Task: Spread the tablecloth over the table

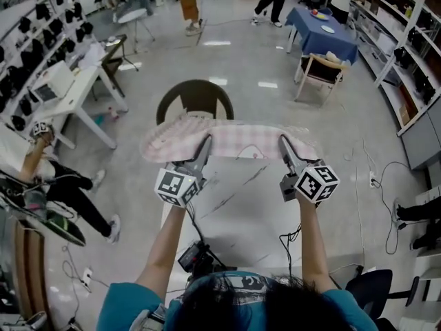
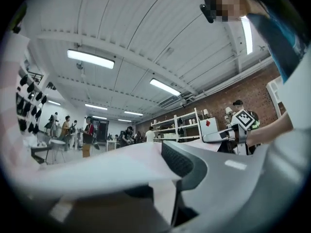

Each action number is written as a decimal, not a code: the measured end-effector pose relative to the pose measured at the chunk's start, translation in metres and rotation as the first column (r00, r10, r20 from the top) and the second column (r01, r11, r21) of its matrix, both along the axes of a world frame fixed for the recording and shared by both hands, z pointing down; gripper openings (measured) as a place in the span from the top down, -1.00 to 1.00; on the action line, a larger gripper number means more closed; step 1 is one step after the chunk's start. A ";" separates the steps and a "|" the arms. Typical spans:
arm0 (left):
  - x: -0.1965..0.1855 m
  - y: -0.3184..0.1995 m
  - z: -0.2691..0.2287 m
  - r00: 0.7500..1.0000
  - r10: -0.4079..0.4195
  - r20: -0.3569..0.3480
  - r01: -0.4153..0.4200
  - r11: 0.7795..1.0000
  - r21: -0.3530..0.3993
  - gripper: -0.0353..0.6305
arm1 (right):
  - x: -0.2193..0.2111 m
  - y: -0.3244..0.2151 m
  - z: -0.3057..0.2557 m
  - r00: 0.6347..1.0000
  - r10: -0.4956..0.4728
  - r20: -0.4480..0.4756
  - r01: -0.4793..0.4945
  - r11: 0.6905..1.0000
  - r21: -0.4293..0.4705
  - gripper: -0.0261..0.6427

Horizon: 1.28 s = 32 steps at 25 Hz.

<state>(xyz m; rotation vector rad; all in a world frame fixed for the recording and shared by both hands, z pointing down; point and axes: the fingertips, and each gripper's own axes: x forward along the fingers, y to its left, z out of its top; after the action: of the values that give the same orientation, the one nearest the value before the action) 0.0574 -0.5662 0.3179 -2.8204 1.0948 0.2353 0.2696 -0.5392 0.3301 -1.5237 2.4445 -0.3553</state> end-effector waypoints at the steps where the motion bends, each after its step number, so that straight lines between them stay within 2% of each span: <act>1: -0.002 0.009 0.010 1.000 -0.003 -0.010 0.002 1.000 -0.029 0.68 | -0.002 0.009 0.010 1.000 -0.005 0.027 0.005 1.000 -0.024 0.72; 4: -0.005 0.036 0.038 0.999 0.003 -0.036 -0.007 0.994 -0.110 0.68 | -0.002 0.037 0.038 0.996 -0.014 0.089 0.022 0.996 -0.090 0.71; 9: -0.014 0.066 0.078 0.999 0.016 -0.035 -0.023 0.976 -0.216 0.68 | -0.009 0.072 0.080 0.983 0.020 0.181 0.014 0.983 -0.185 0.71; 15: -0.029 0.094 0.117 0.998 0.024 -0.066 -0.045 0.941 -0.335 0.68 | -0.020 0.107 0.118 0.954 0.067 0.294 0.011 0.966 -0.256 0.71; 24: -0.044 0.129 0.169 0.978 0.015 -0.207 -0.121 0.852 -0.510 0.67 | -0.032 0.142 0.145 0.958 0.090 0.272 0.006 0.943 -0.333 0.71; 32: -0.044 0.158 0.186 0.979 0.012 -0.206 -0.126 0.822 -0.556 0.66 | -0.032 0.172 0.159 0.953 0.083 0.291 0.031 0.930 -0.366 0.72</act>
<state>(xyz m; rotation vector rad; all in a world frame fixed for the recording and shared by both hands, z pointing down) 0.0130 -0.4078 0.5039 -3.4340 1.2801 0.2233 0.2372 -0.3675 0.4894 -1.4982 2.1969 -1.0114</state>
